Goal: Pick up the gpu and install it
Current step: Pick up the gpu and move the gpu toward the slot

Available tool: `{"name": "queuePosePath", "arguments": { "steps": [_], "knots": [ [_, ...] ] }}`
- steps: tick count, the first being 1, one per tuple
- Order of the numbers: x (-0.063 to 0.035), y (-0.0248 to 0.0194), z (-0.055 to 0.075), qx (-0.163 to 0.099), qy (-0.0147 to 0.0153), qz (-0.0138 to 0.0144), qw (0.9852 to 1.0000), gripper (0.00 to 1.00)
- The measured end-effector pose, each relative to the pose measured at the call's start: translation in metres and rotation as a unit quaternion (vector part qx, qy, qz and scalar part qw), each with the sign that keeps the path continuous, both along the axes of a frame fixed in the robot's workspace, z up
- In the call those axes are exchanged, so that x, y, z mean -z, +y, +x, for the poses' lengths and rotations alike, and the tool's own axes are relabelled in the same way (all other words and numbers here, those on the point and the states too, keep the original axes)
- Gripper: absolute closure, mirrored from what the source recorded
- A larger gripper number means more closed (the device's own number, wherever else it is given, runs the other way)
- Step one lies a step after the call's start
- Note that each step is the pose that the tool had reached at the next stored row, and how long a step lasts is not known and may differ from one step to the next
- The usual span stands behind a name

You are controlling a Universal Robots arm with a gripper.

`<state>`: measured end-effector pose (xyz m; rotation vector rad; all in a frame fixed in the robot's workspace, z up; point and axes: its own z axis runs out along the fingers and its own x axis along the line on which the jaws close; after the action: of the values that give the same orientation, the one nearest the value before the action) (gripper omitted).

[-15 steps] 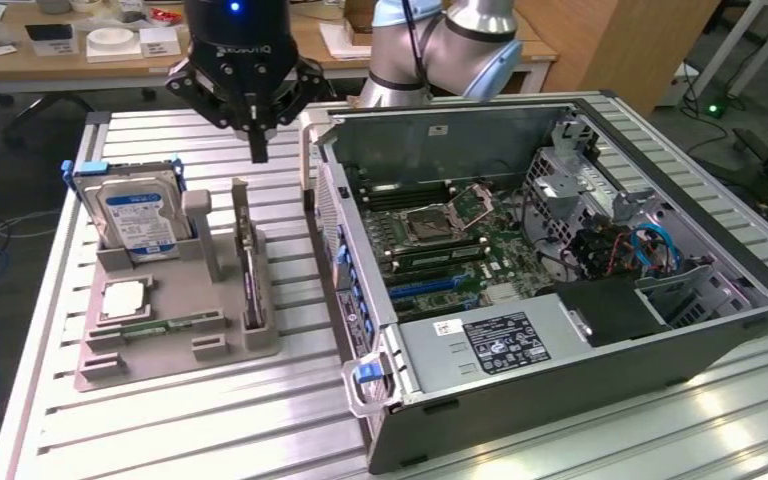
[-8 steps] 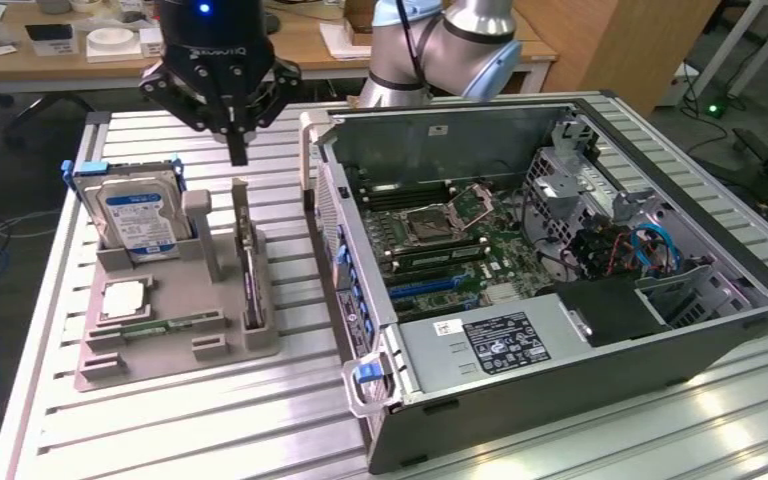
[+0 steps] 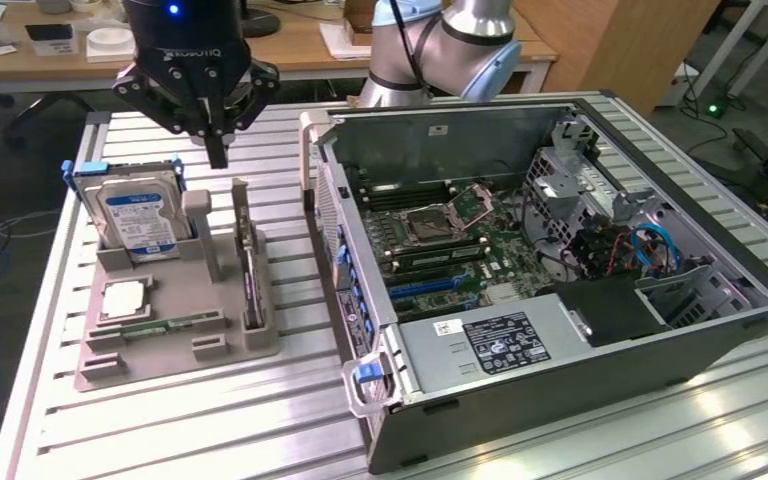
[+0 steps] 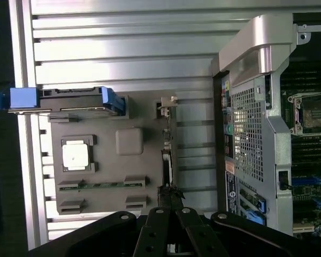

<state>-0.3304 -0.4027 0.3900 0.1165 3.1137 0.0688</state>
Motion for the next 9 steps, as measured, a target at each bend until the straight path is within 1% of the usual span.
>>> {"name": "queuePosePath", "arguments": {
  "steps": [7, 8, 9],
  "knots": [
    [0.0, 0.0, 0.0, 0.0, 0.0, 0.0, 1.0, 0.89],
    [0.0, 0.0, 0.0, 0.0, 0.0, 0.0, 1.0, 0.89],
    [0.0, 0.0, 0.0, 0.0, 0.0, 0.0, 1.0, 0.83]
  ]
}}
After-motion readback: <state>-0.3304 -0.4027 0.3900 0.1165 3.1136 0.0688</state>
